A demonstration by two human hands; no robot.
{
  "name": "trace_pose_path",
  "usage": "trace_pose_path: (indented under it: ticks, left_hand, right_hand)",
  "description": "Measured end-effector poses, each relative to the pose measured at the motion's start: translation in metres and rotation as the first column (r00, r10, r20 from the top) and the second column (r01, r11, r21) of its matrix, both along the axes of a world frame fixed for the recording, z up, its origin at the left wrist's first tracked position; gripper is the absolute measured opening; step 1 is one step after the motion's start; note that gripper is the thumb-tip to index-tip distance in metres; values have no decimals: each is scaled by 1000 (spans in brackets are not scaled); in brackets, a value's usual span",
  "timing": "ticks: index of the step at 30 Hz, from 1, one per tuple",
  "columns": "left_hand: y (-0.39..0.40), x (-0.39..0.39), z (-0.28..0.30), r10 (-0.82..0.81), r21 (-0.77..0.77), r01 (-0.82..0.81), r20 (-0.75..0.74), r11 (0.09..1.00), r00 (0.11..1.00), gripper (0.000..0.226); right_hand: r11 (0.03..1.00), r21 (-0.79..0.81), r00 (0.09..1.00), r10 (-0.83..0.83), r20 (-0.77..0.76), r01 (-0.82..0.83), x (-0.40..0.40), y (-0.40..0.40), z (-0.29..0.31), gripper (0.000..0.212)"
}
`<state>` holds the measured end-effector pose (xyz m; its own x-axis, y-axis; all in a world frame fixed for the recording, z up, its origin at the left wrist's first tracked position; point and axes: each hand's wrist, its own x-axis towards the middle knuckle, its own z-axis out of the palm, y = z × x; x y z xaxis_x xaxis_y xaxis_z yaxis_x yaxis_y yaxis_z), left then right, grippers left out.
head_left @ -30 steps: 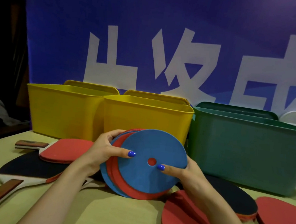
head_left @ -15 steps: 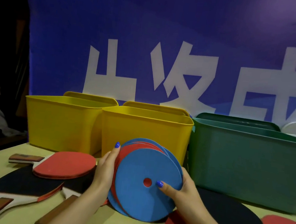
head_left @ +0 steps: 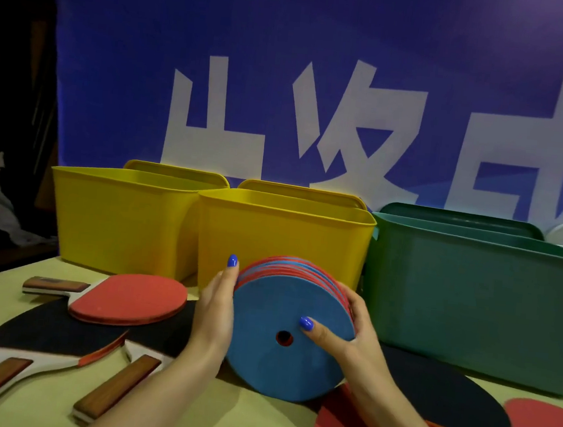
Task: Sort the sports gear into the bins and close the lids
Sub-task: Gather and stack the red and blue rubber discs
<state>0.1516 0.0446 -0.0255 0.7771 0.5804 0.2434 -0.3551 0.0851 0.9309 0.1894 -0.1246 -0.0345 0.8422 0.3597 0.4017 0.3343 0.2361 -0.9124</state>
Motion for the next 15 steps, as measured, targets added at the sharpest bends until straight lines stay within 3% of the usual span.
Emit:
trace_pose_path:
  ticks: [2, 5, 7, 10, 15]
  left_hand:
    - [5, 3, -1, 1, -77, -4, -30, 997, 1000, 71]
    - [6, 3, 0, -42, -178, 32, -54, 984, 998, 49]
    - [2, 2, 0, -113, -215, 99, -53, 971, 992, 42]
    - [-2, 2, -1, -128, -192, 118, -40, 974, 991, 38]
    - [-6, -4, 0, -165, -140, 165, 12, 976, 986, 40]
  right_hand:
    - [999, -1, 999, -32, 4, 32, 0, 0, 2, 90]
    - [1000, 5, 999, -27, -47, 28, 2, -3, 2, 98]
    - [1000, 12, 997, -6, -78, 7, 2, -4, 2, 90]
    - [998, -57, 999, -8, -40, 6, 0, -4, 1, 72]
    - [988, -141, 997, -59, 46, 65, -2, -4, -4, 59]
